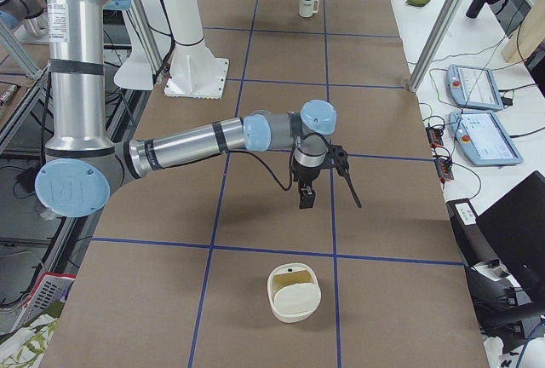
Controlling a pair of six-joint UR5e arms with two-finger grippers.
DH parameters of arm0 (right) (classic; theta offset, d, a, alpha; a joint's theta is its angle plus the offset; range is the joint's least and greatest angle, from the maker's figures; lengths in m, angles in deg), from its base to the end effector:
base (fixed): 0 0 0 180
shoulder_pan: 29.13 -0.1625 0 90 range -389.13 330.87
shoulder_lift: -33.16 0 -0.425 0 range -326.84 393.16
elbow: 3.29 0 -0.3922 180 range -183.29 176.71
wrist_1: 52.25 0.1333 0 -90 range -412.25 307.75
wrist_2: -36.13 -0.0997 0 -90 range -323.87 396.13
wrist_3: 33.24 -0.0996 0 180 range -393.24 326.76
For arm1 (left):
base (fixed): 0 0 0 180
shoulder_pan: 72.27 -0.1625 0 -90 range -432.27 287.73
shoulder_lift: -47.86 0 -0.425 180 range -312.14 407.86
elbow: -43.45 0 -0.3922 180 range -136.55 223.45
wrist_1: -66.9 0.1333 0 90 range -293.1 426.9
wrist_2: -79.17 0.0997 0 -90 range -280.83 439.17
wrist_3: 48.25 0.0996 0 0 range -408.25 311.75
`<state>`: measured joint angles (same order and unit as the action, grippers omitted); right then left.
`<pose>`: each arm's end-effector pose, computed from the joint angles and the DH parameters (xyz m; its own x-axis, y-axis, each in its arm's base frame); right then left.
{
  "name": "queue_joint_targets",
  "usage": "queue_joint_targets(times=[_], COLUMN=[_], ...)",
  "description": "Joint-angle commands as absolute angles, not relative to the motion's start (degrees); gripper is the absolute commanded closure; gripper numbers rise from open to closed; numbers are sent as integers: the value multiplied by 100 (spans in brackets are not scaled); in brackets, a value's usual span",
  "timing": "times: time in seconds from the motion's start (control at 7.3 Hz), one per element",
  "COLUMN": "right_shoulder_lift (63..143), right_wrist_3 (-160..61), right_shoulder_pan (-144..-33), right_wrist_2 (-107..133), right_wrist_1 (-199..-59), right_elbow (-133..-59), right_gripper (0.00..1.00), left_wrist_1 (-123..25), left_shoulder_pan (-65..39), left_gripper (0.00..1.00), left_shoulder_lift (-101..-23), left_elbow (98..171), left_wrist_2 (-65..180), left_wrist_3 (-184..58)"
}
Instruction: Left arm hands cup to right arm to dump lemon
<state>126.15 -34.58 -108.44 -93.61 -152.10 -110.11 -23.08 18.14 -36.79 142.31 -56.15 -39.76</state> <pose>-0.0175 -0.4683 0.5627 0.7515 -0.1633 0.6392 0.1675 0.9844 0.0545 -0.0657 -0.4552 0.6255 0.6968 0.1852 -0.6930 -0.0968 0.9815 0.1650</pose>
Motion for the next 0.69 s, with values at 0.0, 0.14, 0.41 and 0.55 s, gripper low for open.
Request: queue_joint_targets(times=[0.0, 0.14, 0.41, 0.55], right_shoulder_lift=[12912, 12939, 13001, 12992], right_wrist_3=[-3343, -3272, -3184, -3201], right_shoulder_pan=[-11217, -11375, -11491, -11491], right_wrist_2=[-9360, -9342, -9342, -9342], right_wrist_1=[-15175, -15175, -15175, -15175], right_elbow=[-10963, -10973, -10990, -10990], right_gripper=[0, 0, 0, 0], left_wrist_1=[-2292, -2292, -2310, -2310], left_shoulder_pan=[1844, 1852, 1852, 1852], left_gripper=[0, 0, 0, 0], left_shoulder_lift=[-3625, -3625, -3625, -3625], left_elbow=[14102, 14101, 14074, 14100], left_wrist_2=[-5961, -5970, -5953, -5900], left_wrist_3=[-4008, -4008, -4016, -3999])
